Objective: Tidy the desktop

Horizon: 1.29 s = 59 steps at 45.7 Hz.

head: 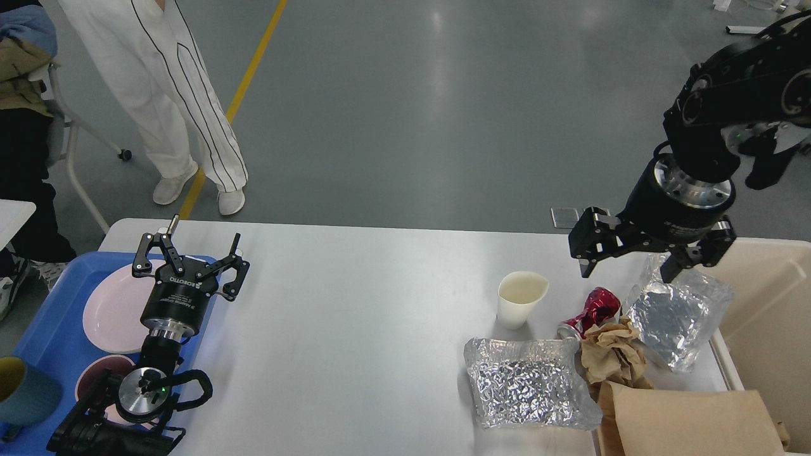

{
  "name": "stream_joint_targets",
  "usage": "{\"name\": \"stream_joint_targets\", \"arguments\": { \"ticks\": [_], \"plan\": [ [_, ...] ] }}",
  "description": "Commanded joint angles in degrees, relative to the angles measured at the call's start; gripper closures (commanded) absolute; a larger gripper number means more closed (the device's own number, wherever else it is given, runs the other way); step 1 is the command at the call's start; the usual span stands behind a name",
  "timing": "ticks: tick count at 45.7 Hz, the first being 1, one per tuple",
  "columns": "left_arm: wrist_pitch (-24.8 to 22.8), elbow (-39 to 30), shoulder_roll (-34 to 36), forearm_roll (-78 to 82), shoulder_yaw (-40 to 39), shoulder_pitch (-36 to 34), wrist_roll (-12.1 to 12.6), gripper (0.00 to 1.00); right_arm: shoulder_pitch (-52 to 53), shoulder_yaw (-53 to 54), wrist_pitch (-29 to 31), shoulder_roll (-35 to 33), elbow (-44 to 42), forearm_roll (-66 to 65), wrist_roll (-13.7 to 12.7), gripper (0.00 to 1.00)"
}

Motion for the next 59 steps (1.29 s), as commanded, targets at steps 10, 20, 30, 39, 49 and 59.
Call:
{"name": "stream_joint_targets", "arguments": {
  "ticks": [10, 20, 30, 39, 49, 59],
  "plan": [
    [0.0, 0.0, 0.0, 0.0, 0.0, 0.0, 0.1, 0.04, 11.3, -7.3, 1.4, -6.4, 9.5, 0.0, -1.3, 0.0],
    [0.0, 0.0, 0.0, 0.0, 0.0, 0.0, 0.1, 0.04, 7.2, -9.0, -0.5, -13.5, 8.8, -1.1, -0.9, 0.02],
    [0.0, 0.0, 0.0, 0.0, 0.0, 0.0, 0.0, 0.04, -7.3, -9.0, -7.9, -26.1, 5.1, -12.4, 1.6, 0.05],
    [0.0, 0.0, 0.0, 0.0, 0.0, 0.0, 0.1, 0.04, -17.1, -12.7, -17.0, -26.7, 4.5, -23.6, 16.5, 0.11],
    [0.0, 0.0, 0.0, 0.0, 0.0, 0.0, 0.1, 0.04, -29.2, -14.6, -26.8, -27.1, 0.4, -28.1, 19.4, 0.08],
    [0.0, 0.0, 0.0, 0.0, 0.0, 0.0, 0.1, 0.04, -38.3, -14.2, -32.0, -27.2, -4.8, -28.0, 20.9, 0.0]
  ]
}}
